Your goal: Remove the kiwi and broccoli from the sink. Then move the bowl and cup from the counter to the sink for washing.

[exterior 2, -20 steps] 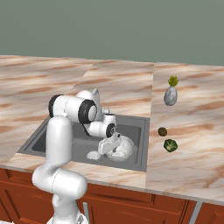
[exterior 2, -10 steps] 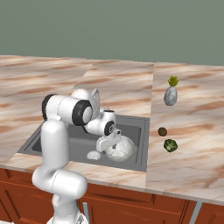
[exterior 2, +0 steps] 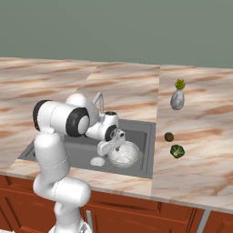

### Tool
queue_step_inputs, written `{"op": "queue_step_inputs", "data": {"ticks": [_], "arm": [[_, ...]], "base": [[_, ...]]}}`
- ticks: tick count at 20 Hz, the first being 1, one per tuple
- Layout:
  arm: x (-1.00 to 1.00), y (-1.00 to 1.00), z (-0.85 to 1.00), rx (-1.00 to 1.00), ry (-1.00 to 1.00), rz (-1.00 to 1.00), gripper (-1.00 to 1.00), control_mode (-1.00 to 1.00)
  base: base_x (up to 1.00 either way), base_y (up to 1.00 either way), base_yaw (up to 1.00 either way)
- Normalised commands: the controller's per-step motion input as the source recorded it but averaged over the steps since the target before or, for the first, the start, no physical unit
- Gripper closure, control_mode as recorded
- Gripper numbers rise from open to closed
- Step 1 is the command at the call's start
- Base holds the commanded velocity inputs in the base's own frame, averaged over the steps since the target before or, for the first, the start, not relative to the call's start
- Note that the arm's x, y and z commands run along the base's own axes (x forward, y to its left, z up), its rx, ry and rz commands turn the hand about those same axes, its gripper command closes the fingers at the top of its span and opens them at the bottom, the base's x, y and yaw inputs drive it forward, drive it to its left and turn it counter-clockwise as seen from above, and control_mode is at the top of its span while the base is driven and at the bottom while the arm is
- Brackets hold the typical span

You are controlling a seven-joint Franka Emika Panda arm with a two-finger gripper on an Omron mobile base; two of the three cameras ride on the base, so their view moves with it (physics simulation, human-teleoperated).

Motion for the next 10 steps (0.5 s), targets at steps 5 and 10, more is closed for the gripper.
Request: {"op": "queue_step_inputs", "data": {"ticks": [5, 10], "arm": [[-0.16, 0.00, 0.24, 0.00, -0.10, -0.01, -1.00, -1.00], [-0.16, 0.00, 0.31, 0.00, -0.09, -0.02, -1.00, -1.00]], "base": [[0.00, 0.00, 0.00], [0.00, 0.00, 0.00]]}}
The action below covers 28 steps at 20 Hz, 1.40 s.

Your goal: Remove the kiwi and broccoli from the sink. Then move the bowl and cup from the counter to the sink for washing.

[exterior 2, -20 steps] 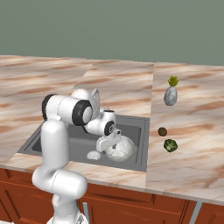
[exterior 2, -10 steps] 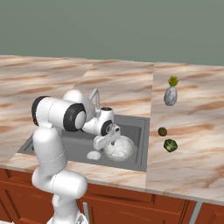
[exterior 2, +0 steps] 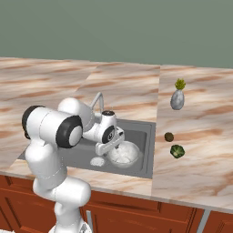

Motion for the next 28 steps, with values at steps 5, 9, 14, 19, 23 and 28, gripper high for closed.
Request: {"op": "queue_step_inputs", "data": {"ticks": [5, 9, 14, 19, 23, 28], "arm": [[-0.19, 0.00, 0.32, -0.01, -0.12, -0.04, -1.00, -1.00], [-0.25, 0.00, 0.29, -0.01, -0.14, -0.04, -1.00, -1.00], [-0.25, 0.00, 0.31, 0.00, -0.09, -0.07, -1.00, -1.00], [-0.21, 0.00, 0.34, 0.00, -0.11, -0.07, -1.00, -1.00], [-0.11, 0.00, 0.38, 0.00, -0.02, -0.11, -1.00, -1.00], [-0.15, 0.00, 0.38, 0.00, 0.00, -0.14, -1.00, -1.00]], "base": [[0.00, 0.00, 0.00], [0.00, 0.00, 0.00], [0.00, 0.00, 0.00], [0.00, 0.00, 0.00], [0.00, 0.00, 0.00], [0.00, 0.00, 0.00]]}}
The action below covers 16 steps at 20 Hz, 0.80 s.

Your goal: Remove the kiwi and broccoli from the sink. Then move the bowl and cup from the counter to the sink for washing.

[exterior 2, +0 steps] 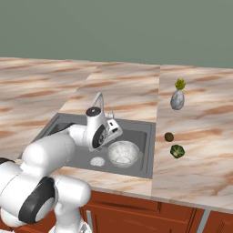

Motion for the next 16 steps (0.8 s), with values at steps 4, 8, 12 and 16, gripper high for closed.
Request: {"op": "queue_step_inputs", "data": {"ticks": [4, 8, 12, 16], "arm": [[-0.24, 0.04, 0.29, 0.00, 0.00, -0.17, -1.00, -1.00], [-0.19, 0.02, 0.26, 0.01, 0.00, -0.18, -1.00, -1.00], [-0.22, 0.10, 0.19, 0.06, 0.00, -0.16, -1.00, -1.00], [-0.13, 0.19, 0.14, 0.09, 0.00, -0.12, -1.00, -1.00]], "base": [[0.00, 0.00, 0.00], [0.00, 0.00, 0.00], [0.00, 0.00, 0.00], [0.00, 0.00, 0.00]]}}
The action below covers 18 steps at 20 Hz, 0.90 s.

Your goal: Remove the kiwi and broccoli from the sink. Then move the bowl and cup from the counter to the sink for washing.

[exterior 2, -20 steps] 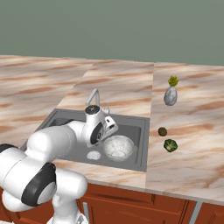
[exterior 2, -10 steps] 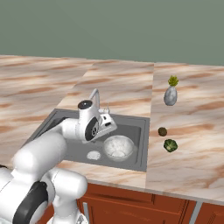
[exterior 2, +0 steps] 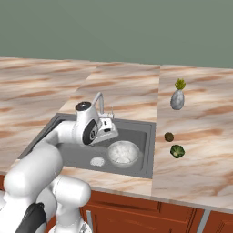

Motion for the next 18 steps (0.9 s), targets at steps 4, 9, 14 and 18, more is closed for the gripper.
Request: {"op": "queue_step_inputs", "data": {"ticks": [4, 9, 14, 18], "arm": [[-0.01, 0.24, 0.11, 0.09, 0.00, -0.10, -1.00, -1.00], [0.00, 0.32, 0.05, 0.07, -0.03, -0.08, -1.00, -1.00], [0.00, 0.31, 0.06, 0.05, -0.04, -0.05, -1.00, -1.00], [-0.02, 0.33, 0.06, 0.03, -0.02, -0.04, -1.00, -1.00]], "base": [[0.00, 0.00, 0.00], [0.00, 0.00, 0.00], [0.00, 0.00, 0.00], [0.00, 0.00, 0.00]]}}
